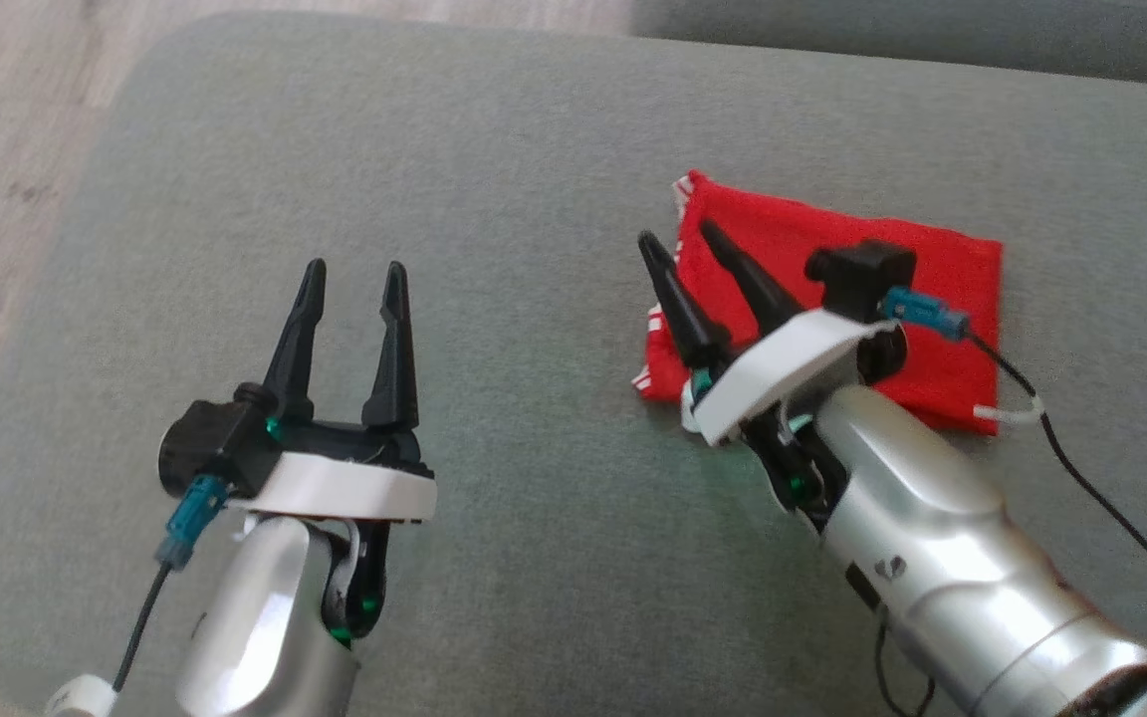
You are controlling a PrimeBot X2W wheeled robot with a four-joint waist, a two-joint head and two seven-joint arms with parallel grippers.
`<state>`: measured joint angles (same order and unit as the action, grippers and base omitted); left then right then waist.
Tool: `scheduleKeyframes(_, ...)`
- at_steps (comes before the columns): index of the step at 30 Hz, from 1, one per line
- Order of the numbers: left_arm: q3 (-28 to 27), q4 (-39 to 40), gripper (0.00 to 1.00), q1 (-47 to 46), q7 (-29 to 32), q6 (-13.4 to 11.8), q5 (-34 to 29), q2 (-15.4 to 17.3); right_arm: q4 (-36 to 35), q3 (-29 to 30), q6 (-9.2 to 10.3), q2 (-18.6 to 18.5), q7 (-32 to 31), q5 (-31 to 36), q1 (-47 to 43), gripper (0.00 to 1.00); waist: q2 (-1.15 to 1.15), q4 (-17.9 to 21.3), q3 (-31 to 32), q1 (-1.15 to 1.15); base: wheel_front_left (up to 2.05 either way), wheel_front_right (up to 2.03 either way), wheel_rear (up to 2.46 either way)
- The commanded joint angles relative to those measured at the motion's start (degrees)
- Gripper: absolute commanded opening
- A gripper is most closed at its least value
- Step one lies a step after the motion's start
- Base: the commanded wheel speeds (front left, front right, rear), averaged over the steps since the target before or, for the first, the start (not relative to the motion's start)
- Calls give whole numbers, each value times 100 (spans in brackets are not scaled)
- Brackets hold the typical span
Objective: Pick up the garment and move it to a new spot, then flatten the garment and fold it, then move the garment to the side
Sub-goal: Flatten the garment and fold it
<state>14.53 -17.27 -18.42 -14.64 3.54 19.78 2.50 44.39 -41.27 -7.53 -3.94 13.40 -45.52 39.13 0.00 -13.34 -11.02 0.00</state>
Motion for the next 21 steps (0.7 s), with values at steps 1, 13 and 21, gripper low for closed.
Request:
scheduleKeyframes(1, -222, 182, 100, -188, -36, -8, 21, 44, -208, -63, 4, 106, 88, -66, 187, 100, 0, 105, 72, 0, 0, 0, 0)
scheduleKeyframes(13, -414, 261, 100, 66, -36, -32, -37, 60, -452, 2163, 4, 73, 158, 1350, 39, 100, 0, 868, 521, 0, 0, 0, 0)
scheduleKeyframes(21, -499, 296, 100, 288, -36, -25, -13, 55, -1258, 3839, 4, -221, 159, 2880, -1137, 100, 0, 1200, 742, 0, 0, 0, 0)
